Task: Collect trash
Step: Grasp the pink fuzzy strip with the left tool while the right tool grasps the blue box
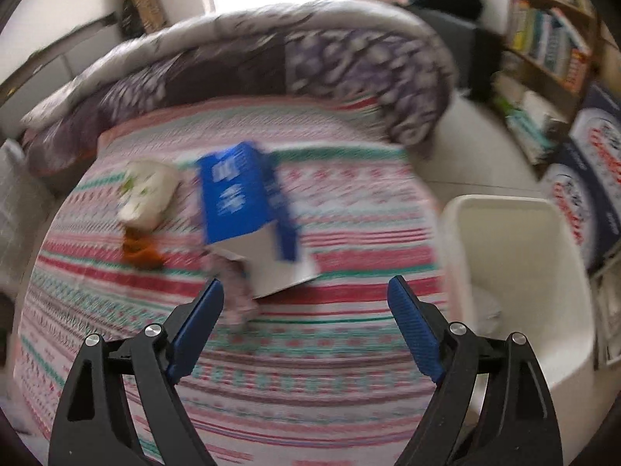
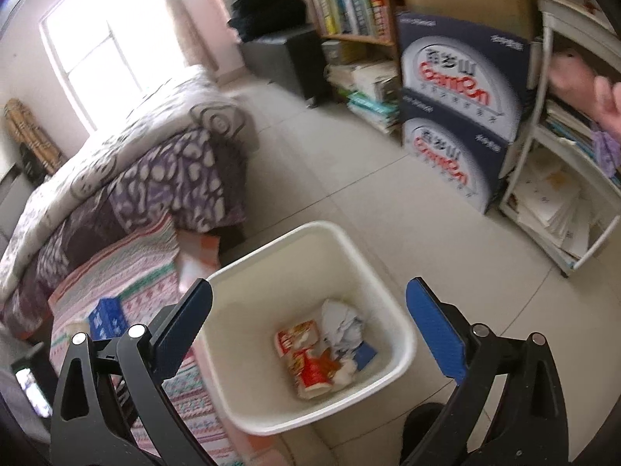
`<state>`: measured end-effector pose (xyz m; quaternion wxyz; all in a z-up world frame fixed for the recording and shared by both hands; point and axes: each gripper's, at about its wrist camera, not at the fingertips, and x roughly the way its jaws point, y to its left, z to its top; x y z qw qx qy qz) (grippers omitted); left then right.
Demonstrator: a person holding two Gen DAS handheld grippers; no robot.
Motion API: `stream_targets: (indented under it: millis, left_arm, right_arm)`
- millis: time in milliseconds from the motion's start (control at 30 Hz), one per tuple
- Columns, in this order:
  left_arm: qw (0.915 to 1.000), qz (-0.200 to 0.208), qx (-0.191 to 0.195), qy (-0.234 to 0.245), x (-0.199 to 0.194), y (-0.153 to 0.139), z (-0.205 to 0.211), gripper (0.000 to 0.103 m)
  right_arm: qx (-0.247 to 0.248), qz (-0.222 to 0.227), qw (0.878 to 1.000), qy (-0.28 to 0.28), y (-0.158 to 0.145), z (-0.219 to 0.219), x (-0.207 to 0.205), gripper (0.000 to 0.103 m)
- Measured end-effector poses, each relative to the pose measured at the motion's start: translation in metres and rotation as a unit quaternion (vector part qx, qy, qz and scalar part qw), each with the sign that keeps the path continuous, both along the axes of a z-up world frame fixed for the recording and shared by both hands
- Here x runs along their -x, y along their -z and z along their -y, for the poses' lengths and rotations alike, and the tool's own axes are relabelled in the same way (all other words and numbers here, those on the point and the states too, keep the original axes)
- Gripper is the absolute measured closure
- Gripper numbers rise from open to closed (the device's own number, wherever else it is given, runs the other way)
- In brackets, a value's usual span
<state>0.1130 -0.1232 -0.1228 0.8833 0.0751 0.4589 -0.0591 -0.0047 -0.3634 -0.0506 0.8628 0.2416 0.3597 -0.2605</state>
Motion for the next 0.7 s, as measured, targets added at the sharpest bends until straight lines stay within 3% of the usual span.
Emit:
stream_targets:
  millis: [200,367,500,633,700]
  left_arm:
    - [0.9930,-0.057,0.057,-0.086,-0.035,0.021,-0.062,0.019]
    - [0.9858,-0.099,0.078,-0.112,-0.049,0.043,-0.080,0.025]
    - [0.9887,-0.084,0.074,-0.100,-0.052,0.043,-0.073,0.026]
    - [0.9954,-0.058,0.036,-0.067,-0.050,0.048,-0.060,0.030]
    - [0.9971,-0.050,0.030,-0.050,-0.045,0.047,-0.059,0.041]
  right_arm:
    - [0.014,-0.012,0.999,-0.029,0.002,-0.019,-0.013,0.007]
    - [0.014,-0.021,0.999,-0.036,0.005,-0.024,-0.019,0.007]
    - [0.020,-0.027,0.999,-0.043,0.007,-0.030,-0.024,0.007]
    - [0.024,-0.034,0.998,-0.049,0.010,-0.038,-0.031,0.007]
    - [0.024,-0.036,0.998,-0.054,0.012,-0.045,-0.036,0.007]
